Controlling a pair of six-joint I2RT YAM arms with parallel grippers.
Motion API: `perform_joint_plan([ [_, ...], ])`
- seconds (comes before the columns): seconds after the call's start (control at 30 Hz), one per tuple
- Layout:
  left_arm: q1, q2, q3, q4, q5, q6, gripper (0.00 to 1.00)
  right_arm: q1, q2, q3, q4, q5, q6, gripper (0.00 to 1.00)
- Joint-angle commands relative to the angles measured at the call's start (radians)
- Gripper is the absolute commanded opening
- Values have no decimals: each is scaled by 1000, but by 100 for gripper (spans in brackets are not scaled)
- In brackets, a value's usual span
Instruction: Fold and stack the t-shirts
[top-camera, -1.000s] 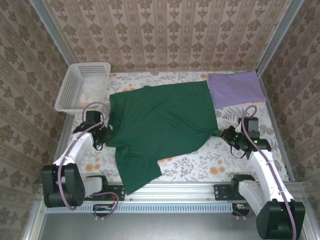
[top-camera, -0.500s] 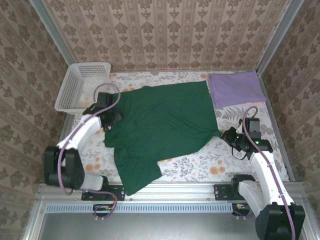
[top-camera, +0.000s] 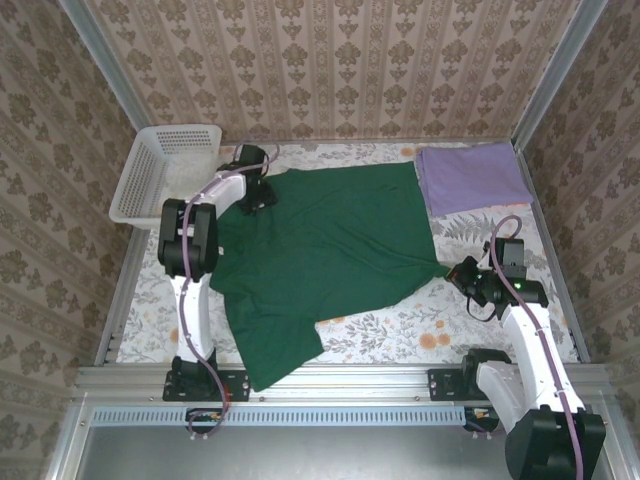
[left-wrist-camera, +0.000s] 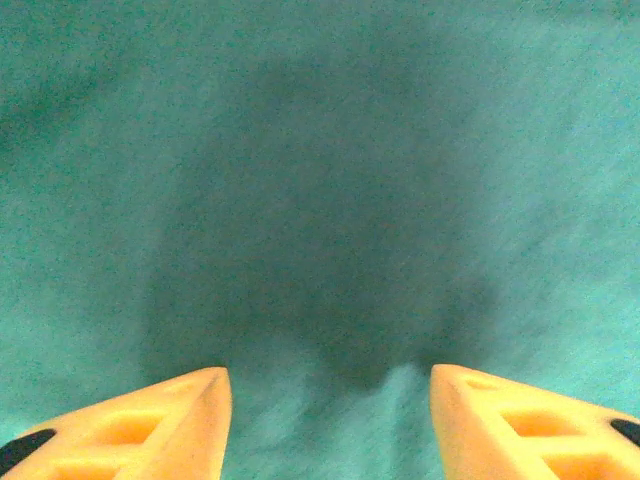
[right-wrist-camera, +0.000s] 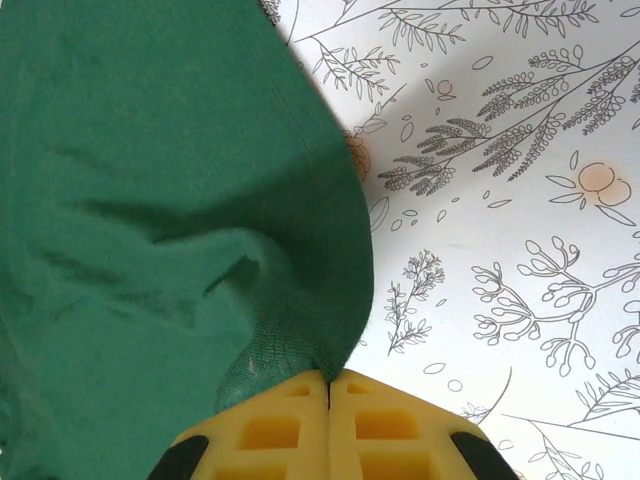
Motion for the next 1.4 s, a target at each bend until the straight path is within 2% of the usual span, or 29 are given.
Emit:
perform_joint_plan([
  [0.0,16,123,105,-87,18,42,55,-7,-6,73,-44,14,-20,0],
  [0.17,35,261,353,-160,36,69,55,-4,13,150,-102,26,-54,0],
  [0.27,44,348,540,-235,28,89,55,6,-7,124,-118,19,-49,0],
  [0.37,62,449,756,-316,68,95,55,24,13,80,-151,21,-51,0],
  [0.47,74,528,946,-367,93,98,56,75,32,57,-145,43,-18,0],
  [0.6,89,507,984,-336,109,109,66,96,41,15,-109,83,23,0],
  [0.7,90,440,974,-361,102,138,78,98,50,-30,-74,101,45,3],
  [0.8,76,287,828,-349,107,145,85,97,57,-66,-34,147,63,10],
  [0.9,42,46,508,-225,112,130,86,95,65,-98,26,173,95,15],
  [1.0,1,-214,196,-132,82,94,86,86,93,-115,79,192,111,29],
  [1.07,-31,-402,-56,-41,71,59,85,74,111,-118,97,192,115,32],
  [1.17,-85,-629,-343,14,67,27,79,68,99,-124,122,176,119,41],
  [1.33,-189,-911,-694,-67,74,-1,65,66,66,-136,112,112,98,42],
  [1.37,-237,-960,-747,-103,73,-12,60,66,62,-141,109,85,93,42],
])
